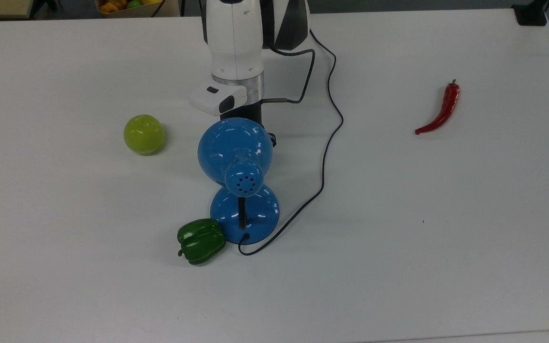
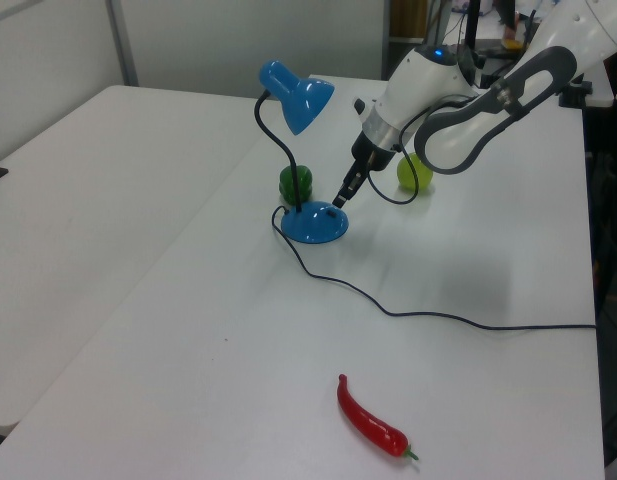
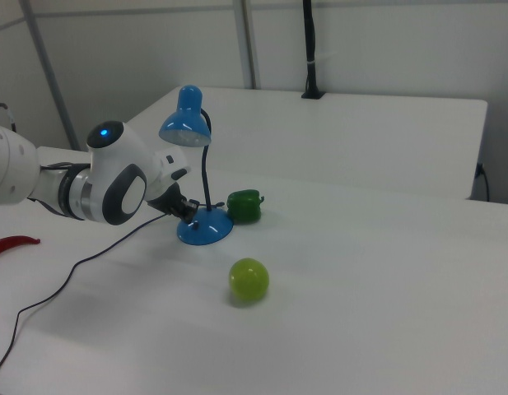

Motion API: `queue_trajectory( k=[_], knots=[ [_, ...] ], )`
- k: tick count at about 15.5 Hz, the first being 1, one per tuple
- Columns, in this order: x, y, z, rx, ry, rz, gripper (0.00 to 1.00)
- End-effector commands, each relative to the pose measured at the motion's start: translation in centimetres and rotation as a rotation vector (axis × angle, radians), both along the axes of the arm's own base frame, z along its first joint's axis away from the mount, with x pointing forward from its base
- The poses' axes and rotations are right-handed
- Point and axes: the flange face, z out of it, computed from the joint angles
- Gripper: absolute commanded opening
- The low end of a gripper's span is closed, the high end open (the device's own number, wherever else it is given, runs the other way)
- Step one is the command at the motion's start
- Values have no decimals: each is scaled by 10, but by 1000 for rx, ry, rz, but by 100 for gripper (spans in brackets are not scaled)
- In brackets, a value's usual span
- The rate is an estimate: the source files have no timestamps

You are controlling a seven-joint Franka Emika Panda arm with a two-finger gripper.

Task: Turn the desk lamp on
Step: 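Lower the gripper onto the switch on the lamp base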

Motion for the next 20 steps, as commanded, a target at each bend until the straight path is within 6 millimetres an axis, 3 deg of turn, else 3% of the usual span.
queue_trajectory(
  k=[1, 20],
  knots=[
    [13, -2, -3, -10, -28, -13, 0],
    [17, -5, -28, -31, -40, 0, 0]
  ],
)
